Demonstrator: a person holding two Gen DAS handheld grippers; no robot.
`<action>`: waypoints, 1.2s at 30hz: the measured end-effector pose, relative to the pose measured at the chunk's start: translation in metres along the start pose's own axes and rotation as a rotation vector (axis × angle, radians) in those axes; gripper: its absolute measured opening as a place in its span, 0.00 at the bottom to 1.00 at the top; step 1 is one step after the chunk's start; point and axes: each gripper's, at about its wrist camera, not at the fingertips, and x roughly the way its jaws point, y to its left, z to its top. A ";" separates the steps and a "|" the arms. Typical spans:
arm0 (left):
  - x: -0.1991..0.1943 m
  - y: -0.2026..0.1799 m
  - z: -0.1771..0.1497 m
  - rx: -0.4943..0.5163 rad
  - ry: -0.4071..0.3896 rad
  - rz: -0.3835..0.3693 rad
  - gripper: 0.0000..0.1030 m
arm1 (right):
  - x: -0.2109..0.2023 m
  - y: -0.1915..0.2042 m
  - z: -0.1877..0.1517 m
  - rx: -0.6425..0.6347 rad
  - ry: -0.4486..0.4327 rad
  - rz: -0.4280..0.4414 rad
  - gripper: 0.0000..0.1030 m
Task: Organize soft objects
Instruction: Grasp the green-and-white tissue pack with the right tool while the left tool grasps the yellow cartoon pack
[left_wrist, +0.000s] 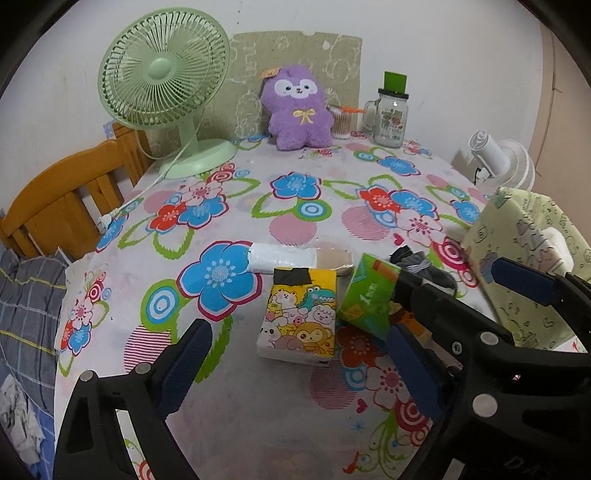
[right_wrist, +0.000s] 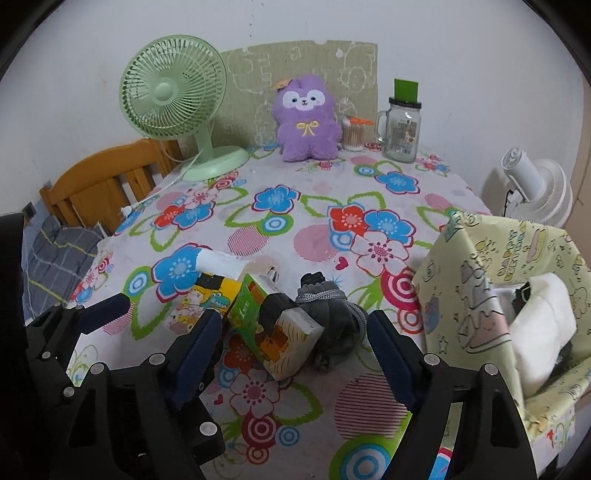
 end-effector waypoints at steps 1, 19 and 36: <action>0.003 0.001 0.000 0.001 0.003 -0.001 0.92 | 0.003 0.000 0.000 0.000 0.004 0.002 0.81; 0.044 0.005 0.001 -0.004 0.105 0.004 0.71 | 0.047 0.005 0.004 -0.023 0.082 0.028 0.75; 0.039 -0.004 -0.006 0.001 0.096 -0.001 0.46 | 0.036 0.002 -0.007 -0.009 0.068 0.047 0.30</action>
